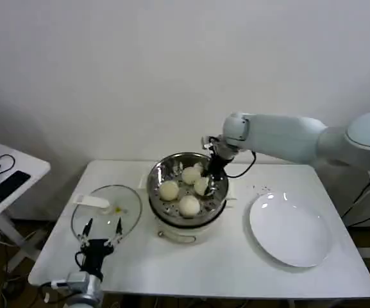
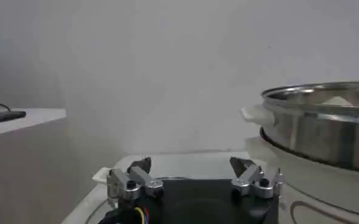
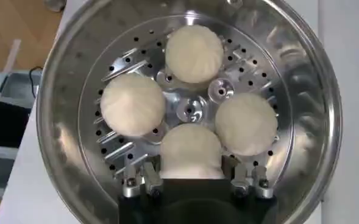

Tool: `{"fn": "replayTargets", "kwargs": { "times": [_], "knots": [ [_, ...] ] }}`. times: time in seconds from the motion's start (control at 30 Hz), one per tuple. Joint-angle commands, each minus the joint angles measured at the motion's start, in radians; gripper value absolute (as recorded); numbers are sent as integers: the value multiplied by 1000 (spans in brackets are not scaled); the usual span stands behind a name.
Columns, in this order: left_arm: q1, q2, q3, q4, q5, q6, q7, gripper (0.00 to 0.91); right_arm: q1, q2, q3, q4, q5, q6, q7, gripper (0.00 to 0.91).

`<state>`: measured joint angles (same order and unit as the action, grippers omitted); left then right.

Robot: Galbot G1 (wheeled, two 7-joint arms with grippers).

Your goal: Take steamed baozi put them in steamer then cover it.

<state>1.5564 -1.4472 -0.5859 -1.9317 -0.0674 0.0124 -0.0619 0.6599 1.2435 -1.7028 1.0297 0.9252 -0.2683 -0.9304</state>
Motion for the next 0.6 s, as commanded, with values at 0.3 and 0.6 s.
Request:
{"fn": "replayTargets", "kwargs": {
  "times": [0.3,0.6],
  "knots": [
    [-5,-3,3,-6,-3,8,1,907,17,-29,-28,31,-19,0,1,705],
    [-11,-8,8,-6,1,9,0,907,27,-46,-37,55,-21,0,12,705]
  ]
}}
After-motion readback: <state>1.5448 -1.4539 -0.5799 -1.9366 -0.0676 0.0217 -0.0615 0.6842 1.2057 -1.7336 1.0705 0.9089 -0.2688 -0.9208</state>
